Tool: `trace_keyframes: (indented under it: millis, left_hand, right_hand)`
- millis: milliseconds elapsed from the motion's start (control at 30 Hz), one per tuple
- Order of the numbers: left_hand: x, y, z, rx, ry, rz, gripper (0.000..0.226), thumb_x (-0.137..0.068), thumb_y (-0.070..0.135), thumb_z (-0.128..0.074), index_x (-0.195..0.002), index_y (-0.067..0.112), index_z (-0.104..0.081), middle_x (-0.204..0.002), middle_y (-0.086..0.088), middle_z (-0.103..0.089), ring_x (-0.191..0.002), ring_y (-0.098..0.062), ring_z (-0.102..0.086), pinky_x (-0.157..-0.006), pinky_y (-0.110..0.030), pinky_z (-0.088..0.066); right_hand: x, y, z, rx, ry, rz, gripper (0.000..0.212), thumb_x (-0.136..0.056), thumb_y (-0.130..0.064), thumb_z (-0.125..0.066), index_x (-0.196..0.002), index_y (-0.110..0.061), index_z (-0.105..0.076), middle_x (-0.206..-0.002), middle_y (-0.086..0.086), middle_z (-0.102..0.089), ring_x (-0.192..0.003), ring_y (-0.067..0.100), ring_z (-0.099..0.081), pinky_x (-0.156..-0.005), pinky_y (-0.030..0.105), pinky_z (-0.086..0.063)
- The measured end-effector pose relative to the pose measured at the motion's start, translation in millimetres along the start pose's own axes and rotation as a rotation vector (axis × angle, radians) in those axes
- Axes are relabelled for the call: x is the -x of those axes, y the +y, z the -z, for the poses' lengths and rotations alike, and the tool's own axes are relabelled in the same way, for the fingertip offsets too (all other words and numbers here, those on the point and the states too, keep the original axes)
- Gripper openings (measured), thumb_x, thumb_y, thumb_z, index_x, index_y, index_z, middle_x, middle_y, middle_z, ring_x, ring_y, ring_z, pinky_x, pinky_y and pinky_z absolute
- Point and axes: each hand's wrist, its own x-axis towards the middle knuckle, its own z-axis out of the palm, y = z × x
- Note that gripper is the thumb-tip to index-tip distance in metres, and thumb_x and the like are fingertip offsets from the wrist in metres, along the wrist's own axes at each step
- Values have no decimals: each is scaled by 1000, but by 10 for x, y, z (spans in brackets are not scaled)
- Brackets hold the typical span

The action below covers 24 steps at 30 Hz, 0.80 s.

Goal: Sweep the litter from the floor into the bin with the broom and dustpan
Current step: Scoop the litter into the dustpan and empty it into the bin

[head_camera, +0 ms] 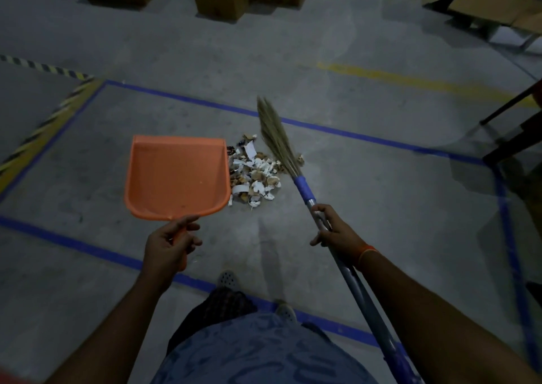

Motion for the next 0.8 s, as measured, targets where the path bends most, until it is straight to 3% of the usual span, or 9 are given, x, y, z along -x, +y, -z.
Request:
trace_keyframes:
  millis: [100, 200, 367, 433, 500, 567, 633, 700, 800]
  left_hand:
    - [-148, -86, 22, 1, 9, 31, 33, -97, -8, -53, -118, 11, -70, -105, -13, -71, -72, -17, -69, -61, -28, -54]
    - [-333, -165, 45, 13, 11, 57, 32, -96, -11, -53, -120, 6, -68, -104, -14, -70, -68, -14, -69, -58, -22, -54]
    - [-794, -340, 115, 25, -5, 102, 34, -96, -11, -52, -117, 10, -70, -104, -16, -70, -69, -15, -69, -58, -22, -54]
    - [-1021, -415, 123, 23, -6, 123, 35, -96, -12, -52, -115, 11, -70, -103, -17, -70, -68, -15, -68, -57, -22, -54]
    - [-1244, -474, 122, 17, -11, 146, 34, -96, -13, -51, -117, 7, -69, -103, -18, -70, -67, -14, -68, -57, -22, -54]
    - [-1443, -523, 115, 10, -24, 169, 33, -95, -14, -52, -118, 5, -68, -104, -17, -69, -67, -13, -69, -57, -21, -54]
    - [-1618, -582, 96, -6, -33, 195, 33, -95, -13, -53, -119, 5, -68, -105, -15, -70, -68, -13, -70, -59, -21, -55]
    - [-1766, -669, 66, -25, -41, 210, 33, -95, -13, -53, -119, 5, -68, -105, -14, -70, -69, -14, -70, -60, -21, -55]
    - [-1950, -858, -33, -35, -49, 218, 35, -95, -14, -51, -119, 4, -69, -106, -16, -69, -70, -16, -69, -61, -21, -55]
  right_hand:
    - [-198, -53, 27, -1, -10, -28, 67, -78, 9, -59, -126, -35, -47, -117, -1, -48, -84, 30, -66, -63, 27, -55]
    - [-439, -11, 73, 24, -53, -42, 68, -70, 9, -54, -119, -38, -54, -120, 7, -52, -77, 26, -58, -59, 30, -50]
    - [-813, 1, 89, 139, -129, -55, 72, -65, 9, -53, -122, -35, -56, -112, -6, -55, -68, 11, -54, -57, 28, -47]
    - [-1019, 20, 50, 153, -87, -42, 62, -71, -2, -59, -123, -35, -55, -112, -8, -58, -74, 12, -58, -66, 36, -51]
    - [-1274, 37, -11, 199, 7, -33, 37, -87, -22, -68, -119, -37, -56, -109, -11, -63, -80, 10, -62, -77, 39, -53]
    - [-1542, 34, -52, 191, 74, -55, 21, -93, -34, -64, -113, -35, -58, -88, -7, -64, -66, 10, -60, -71, 43, -55]
    - [-1783, 50, -50, 170, 91, -76, 15, -97, -30, -59, -111, -34, -58, -77, 3, -61, -58, 17, -61, -65, 45, -57]
    - [-1981, 112, -16, 160, 100, -107, 17, -99, -23, -52, -111, -34, -57, -83, 11, -64, -58, 24, -66, -66, 47, -58]
    - [-2320, 228, 69, 131, 91, -149, 33, -100, -14, -47, -123, -37, -51, -118, 10, -61, -63, 25, -71, -63, 36, -59]
